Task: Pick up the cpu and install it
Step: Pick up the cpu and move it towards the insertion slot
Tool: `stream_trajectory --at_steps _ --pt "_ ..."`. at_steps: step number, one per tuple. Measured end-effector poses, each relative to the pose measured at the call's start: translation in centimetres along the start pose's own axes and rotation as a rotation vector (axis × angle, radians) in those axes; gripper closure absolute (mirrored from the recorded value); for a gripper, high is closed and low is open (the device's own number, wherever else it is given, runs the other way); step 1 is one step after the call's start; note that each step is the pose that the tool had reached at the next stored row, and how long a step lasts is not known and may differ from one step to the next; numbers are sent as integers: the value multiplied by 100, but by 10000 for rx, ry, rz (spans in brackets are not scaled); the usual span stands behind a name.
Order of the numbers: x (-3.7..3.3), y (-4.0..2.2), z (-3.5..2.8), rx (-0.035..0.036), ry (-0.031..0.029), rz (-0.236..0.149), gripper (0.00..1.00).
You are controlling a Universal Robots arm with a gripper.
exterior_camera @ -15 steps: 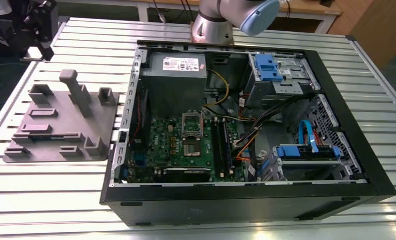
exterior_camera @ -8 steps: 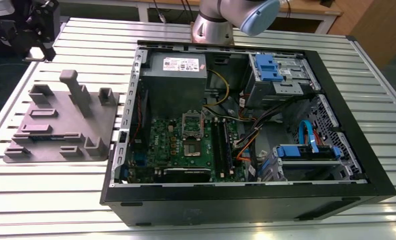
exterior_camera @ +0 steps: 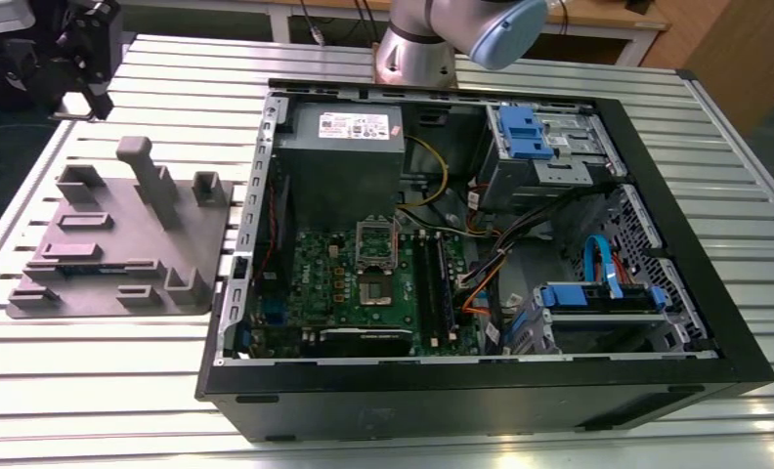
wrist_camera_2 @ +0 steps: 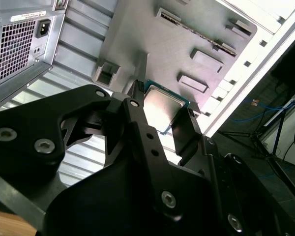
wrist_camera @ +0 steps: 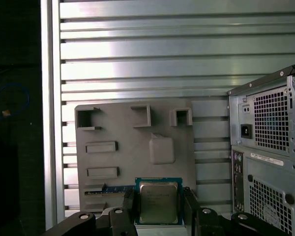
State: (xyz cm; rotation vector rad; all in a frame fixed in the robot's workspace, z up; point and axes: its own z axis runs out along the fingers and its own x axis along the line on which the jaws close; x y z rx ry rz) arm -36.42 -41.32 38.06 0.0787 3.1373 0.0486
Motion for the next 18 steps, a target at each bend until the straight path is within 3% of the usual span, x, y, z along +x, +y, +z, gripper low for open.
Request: stream_trajectory --at_steps 7,18 --pt "-53 3 0 1 1 1 53" --pt "-79 4 0 0 1 0 53"
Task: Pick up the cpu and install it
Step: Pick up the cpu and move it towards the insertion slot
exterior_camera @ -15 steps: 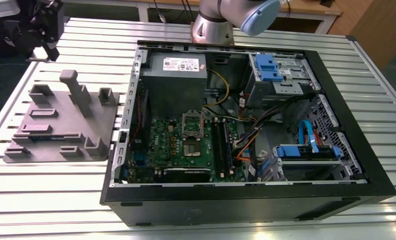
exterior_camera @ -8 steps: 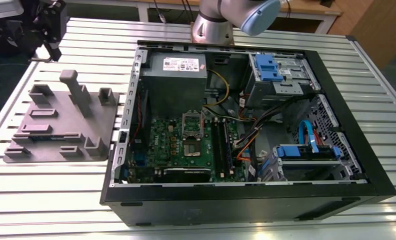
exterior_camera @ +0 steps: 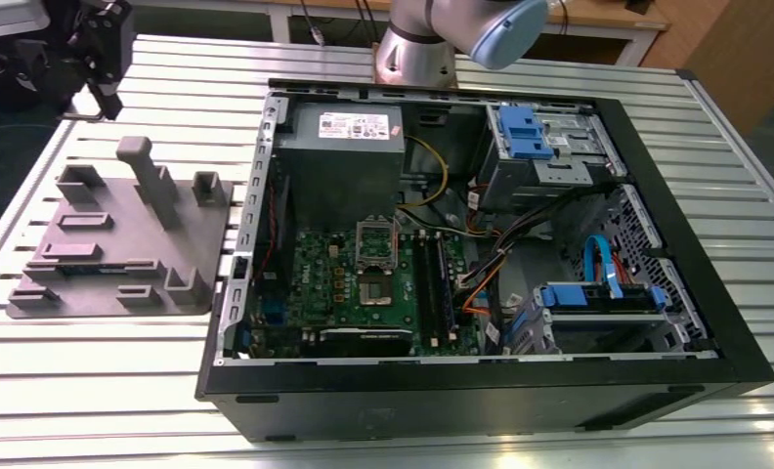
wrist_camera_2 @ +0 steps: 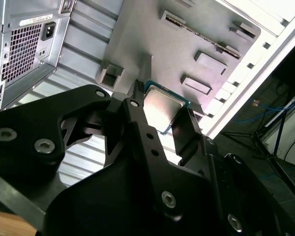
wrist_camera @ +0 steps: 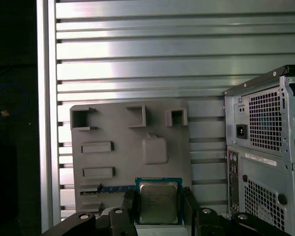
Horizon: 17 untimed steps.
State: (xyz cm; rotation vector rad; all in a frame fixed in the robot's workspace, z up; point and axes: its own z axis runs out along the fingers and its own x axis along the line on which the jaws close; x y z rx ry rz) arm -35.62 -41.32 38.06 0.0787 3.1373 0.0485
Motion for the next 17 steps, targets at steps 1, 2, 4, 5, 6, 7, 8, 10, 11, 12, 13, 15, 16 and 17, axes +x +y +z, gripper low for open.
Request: stream_trajectory --at_steps 1,2,4,5,6,7,8,10,11,12,13,15,16,17 --pt "-5 0 0 0 0 0 53" --pt "-12 1 0 0 0 0 53" --pt "-28 2 0 0 0 0 53" --pt "-36 2 0 0 0 0 53" --pt "-47 2 0 0 0 1 53" --pt "-58 3 0 0 0 0 53" --pt "-69 4 1 -1 0 1 53" --pt "-87 5 1 0 0 0 53" --pt "-94 5 0 -1 0 0 53" --pt "-100 5 1 0 -1 0 53" --pt "-106 6 0 0 0 0 53" --pt "-120 6 0 0 0 1 53" --pt "-127 7 1 0 -1 0 53" --pt "-135 7 1 -1 0 0 53"
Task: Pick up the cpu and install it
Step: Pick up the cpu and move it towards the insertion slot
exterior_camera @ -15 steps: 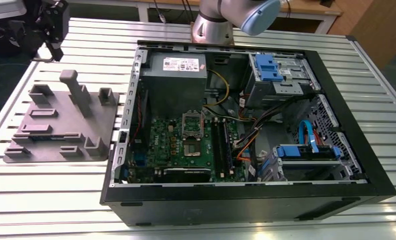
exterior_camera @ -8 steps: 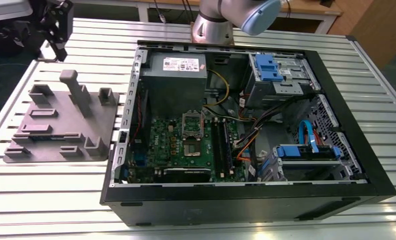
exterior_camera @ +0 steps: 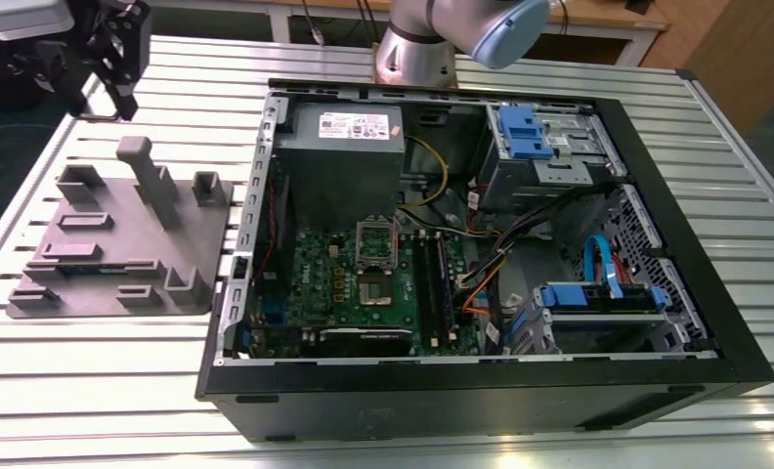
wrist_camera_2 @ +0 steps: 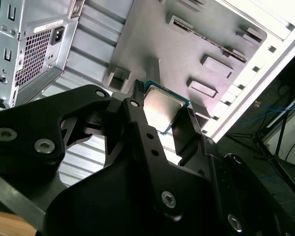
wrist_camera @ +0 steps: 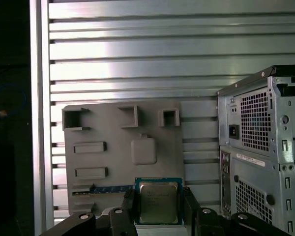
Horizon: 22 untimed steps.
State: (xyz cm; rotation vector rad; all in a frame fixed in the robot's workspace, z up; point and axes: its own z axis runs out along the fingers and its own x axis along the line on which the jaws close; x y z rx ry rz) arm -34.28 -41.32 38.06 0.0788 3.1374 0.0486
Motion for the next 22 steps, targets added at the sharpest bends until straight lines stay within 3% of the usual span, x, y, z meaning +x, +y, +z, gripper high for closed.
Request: stream_trajectory --at_steps 22 --pt "-149 7 1 0 -1 0 53"
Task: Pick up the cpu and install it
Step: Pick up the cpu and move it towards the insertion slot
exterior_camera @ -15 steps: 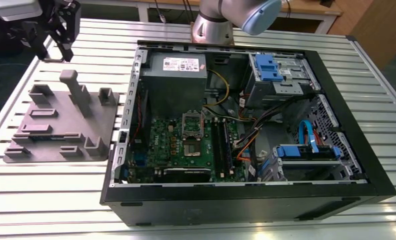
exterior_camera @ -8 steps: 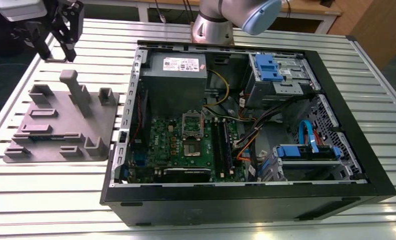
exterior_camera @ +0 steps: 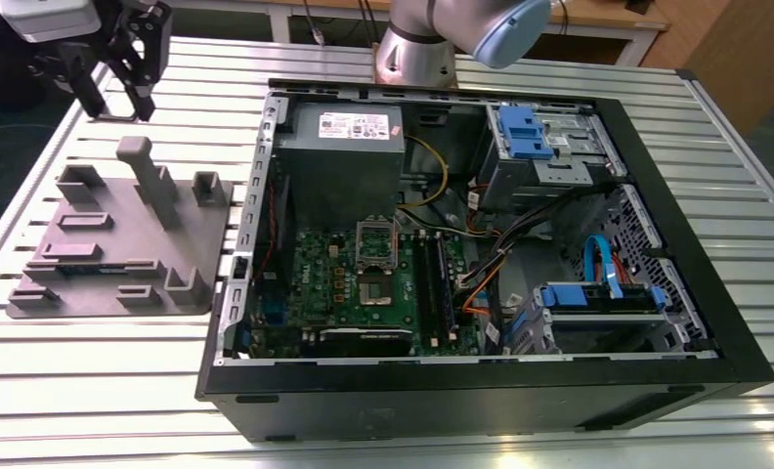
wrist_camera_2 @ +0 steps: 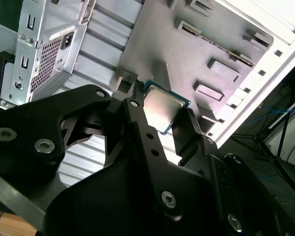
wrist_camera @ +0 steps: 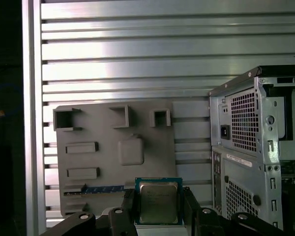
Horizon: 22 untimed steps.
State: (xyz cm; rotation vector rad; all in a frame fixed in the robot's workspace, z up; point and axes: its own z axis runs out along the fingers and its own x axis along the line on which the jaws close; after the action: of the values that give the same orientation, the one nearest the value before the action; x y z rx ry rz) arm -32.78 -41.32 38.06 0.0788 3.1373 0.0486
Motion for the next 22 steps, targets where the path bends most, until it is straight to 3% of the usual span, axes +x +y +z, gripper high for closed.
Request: stream_trajectory --at_steps 12,22 --pt "-90 4 0 1 1 0 53" --pt "-523 25 30 0 1 0 53"
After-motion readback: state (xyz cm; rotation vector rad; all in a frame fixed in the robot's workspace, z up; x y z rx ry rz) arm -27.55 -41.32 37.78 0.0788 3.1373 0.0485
